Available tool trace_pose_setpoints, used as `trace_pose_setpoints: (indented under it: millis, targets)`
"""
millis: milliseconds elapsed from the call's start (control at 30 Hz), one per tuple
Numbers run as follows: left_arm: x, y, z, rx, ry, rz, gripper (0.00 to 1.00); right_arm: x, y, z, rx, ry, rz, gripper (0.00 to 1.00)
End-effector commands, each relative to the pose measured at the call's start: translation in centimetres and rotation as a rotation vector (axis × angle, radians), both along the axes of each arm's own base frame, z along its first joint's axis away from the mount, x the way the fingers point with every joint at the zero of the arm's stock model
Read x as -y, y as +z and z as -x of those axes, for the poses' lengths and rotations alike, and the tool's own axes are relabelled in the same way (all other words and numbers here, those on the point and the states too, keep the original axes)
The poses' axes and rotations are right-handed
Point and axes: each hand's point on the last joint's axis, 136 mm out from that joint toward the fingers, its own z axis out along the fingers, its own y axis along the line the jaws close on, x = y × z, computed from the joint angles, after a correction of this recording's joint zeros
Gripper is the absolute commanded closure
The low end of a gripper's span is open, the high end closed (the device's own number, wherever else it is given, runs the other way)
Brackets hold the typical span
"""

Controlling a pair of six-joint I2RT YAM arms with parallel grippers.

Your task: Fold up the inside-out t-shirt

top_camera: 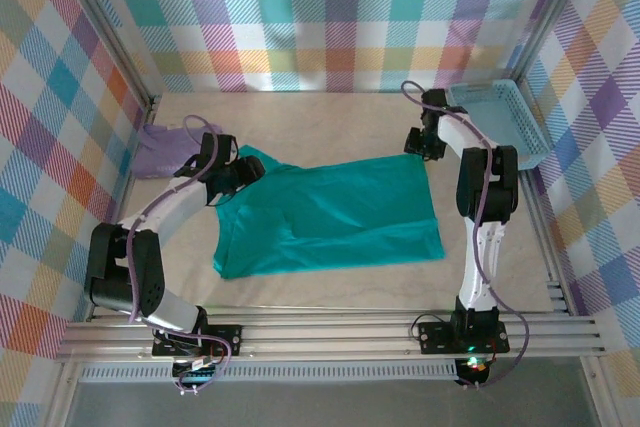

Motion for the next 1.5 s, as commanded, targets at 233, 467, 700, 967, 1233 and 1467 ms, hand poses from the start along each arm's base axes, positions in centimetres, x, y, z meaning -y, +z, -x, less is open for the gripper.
trace_pose_setpoints:
  millis: [233, 467, 700, 967, 1233, 1467]
  targets:
    - [0.3, -0.9, -1.3, -0.019, -0.035, 0.003, 0.45, 0.2, -2.1, 0.5, -0.121, 0.025, -0.013, 0.60]
    - [-0.4, -1.1, -1.9, -0.029, -0.020, -0.002, 0.45, 0.2, -2.2, 0.4, -0.128, 0.026, -0.019, 0.81]
    - [-1.9, -0.9, -3.2, -0.025, 0.025, -0.008, 0.45, 0.1, -1.1, -0.1, -0.083, 0.039, -0.023, 0.97]
    - [-3.9, -3.1, -6.1, -0.102, 0.076, -0.075, 0.46, -0.6, 2.2, -0.7, 0.038, 0.065, -0.061, 1.00]
    - [-5.9, -5.9, -10.5, -0.157, 0.101, -0.116, 0.46, -1.1, 2.3, -0.3, 0.038, 0.085, -0.085, 1.00]
    - [-6.6, -7.9, -13.6, -0.213, 0.062, -0.167, 0.47, -1.4, 1.9, -0.2, 0.033, 0.097, -0.099, 1.00]
